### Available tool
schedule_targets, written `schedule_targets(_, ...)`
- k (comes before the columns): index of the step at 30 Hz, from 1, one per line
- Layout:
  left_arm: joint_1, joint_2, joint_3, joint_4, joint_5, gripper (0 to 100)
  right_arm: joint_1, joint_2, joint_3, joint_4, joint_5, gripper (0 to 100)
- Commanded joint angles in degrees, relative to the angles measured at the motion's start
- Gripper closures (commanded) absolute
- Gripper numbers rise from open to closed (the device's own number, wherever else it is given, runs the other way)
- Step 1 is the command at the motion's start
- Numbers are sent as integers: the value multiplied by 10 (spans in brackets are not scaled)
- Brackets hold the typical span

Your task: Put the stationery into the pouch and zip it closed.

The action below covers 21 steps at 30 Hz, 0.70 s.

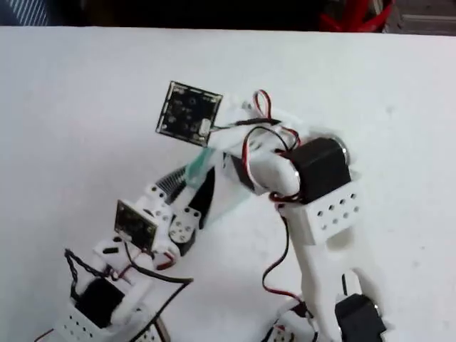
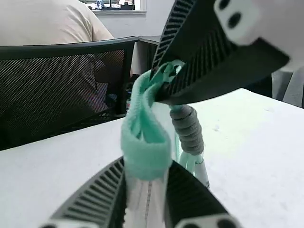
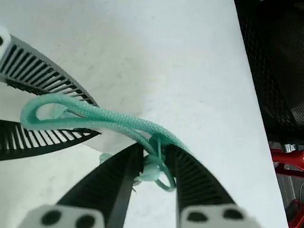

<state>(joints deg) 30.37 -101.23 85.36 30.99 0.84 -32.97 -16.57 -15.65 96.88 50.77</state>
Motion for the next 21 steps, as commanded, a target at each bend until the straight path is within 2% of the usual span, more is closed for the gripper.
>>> schedule_targets(1,8,3,-1,-2,-4,976,-3,-2,3,9,3,980)
schedule_targets(7,8,3,-1,-4,-4,976,-1,-73,3,8,2,980)
schedule_targets(9,8,3,-1,-4,-4,976,-6,-79,6,8,-20,980)
schedule_targets(13,8,3,-1,-3,-3,976,-47,-78,3,11,-66,980)
schedule_targets(21,9,3,-1,-2,-4,976,-161,-76,4,11,-111,980)
